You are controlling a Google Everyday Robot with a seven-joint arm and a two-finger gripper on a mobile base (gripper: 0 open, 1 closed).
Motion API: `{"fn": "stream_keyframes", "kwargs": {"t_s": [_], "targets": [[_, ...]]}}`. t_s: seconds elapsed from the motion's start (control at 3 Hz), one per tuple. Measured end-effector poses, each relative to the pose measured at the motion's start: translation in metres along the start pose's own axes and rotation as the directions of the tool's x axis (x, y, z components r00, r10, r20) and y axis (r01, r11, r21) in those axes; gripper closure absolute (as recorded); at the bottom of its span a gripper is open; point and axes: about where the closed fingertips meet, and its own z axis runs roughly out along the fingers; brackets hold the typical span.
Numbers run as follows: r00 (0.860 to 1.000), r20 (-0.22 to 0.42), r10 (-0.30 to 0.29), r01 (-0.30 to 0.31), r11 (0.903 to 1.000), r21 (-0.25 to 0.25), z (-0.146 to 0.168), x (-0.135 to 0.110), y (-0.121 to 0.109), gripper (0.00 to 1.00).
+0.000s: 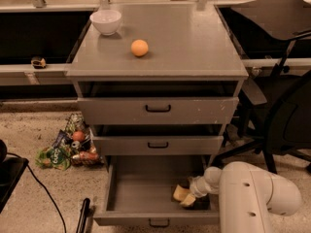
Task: Pick sponge from bottom drawer and place on counter
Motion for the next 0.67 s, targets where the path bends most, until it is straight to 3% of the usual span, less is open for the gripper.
{"fn": "stream_keyframes", "kwargs": {"t_s": [0.67], "targets": [[1.000,-0.010,0.007,-0.007,1.0000,-0.002,0.0085,0.0061,0.0025,0.64]]}}
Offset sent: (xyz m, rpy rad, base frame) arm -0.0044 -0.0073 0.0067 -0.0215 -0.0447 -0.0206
